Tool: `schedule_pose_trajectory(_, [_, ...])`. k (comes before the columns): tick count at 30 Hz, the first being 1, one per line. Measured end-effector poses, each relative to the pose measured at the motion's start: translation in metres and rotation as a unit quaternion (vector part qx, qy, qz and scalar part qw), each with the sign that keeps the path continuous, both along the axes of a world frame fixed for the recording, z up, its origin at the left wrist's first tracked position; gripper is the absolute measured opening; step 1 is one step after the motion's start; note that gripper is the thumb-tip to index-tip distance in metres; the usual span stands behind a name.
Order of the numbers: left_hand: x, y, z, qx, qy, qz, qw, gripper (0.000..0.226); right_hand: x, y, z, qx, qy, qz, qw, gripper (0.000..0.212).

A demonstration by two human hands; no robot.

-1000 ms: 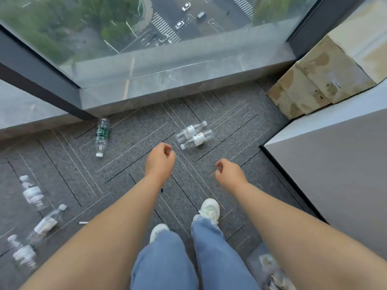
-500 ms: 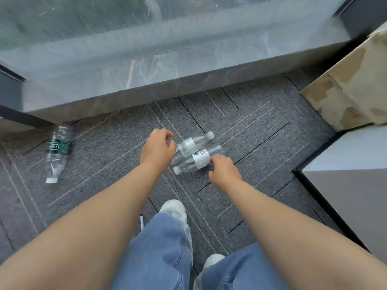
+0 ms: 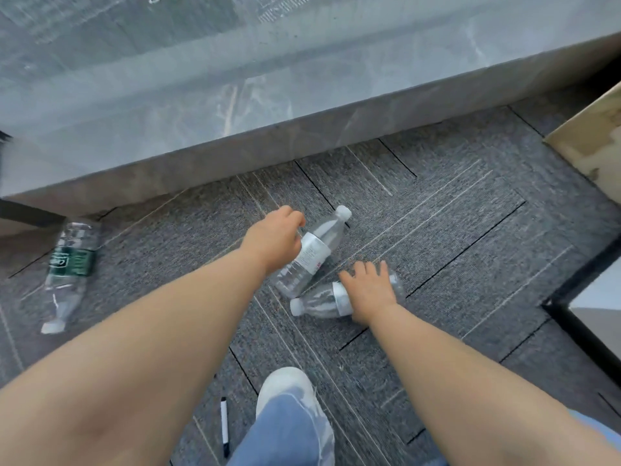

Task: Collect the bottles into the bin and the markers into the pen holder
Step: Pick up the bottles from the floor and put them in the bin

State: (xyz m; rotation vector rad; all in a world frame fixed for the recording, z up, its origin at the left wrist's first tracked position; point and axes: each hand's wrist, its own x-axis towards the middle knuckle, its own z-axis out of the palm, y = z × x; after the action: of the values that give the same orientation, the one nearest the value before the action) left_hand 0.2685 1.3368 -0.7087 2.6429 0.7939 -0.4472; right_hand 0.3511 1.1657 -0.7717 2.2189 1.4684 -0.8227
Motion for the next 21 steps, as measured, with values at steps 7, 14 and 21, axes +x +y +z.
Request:
schedule_pose_trajectory(7, [0.0,0.01,-0.009,0.013,0.015,0.181,0.983,0.054,0.061,-0.021,0.033,0.199,0.119,-0.556,0.798,0.064])
schedule_pose_trajectory(14, [0.021,0.006,-0.049,-0.095,0.195,0.15,0.965,0.101,0.065,-0.02,0.027,0.203,0.2,-0.577,0.765,0.066])
schedule_pose_trajectory(21, [0.034,-0.022,-0.055,-0.095,0.206,0.17,0.959,0.099,0.062,-0.021,0.032,0.23,0.239,-0.591,0.736,0.059])
